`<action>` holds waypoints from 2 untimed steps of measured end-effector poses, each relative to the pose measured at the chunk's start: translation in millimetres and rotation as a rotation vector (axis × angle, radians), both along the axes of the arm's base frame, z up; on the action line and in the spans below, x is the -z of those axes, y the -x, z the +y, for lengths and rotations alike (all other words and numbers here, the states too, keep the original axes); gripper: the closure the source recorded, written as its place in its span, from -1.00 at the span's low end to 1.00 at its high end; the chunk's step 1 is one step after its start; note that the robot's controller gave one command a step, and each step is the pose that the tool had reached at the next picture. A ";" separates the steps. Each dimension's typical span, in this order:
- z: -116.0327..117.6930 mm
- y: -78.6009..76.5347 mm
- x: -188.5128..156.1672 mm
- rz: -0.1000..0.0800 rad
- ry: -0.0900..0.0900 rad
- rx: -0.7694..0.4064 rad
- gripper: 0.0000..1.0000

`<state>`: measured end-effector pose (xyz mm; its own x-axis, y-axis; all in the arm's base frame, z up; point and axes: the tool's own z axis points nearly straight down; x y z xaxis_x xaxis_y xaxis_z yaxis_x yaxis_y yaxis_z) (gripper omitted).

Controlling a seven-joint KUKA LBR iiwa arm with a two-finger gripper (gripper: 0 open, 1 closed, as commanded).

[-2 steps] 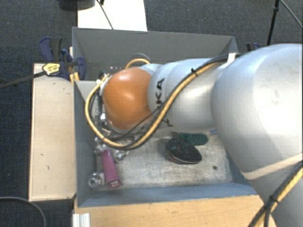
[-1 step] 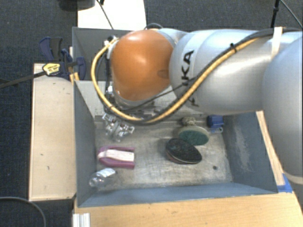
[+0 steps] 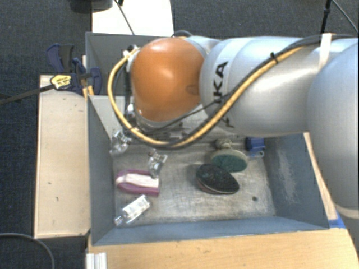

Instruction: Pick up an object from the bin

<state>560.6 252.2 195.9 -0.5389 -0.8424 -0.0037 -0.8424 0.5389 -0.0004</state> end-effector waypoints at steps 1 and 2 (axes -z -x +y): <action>-23.7 46.3 127.9 0.006 0.001 -0.074 -1.00; -22.6 44.0 124.1 -0.001 -0.001 -0.070 1.00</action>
Offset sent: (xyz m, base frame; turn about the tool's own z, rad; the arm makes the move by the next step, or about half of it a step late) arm -0.0448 -0.0237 -0.1252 -0.0797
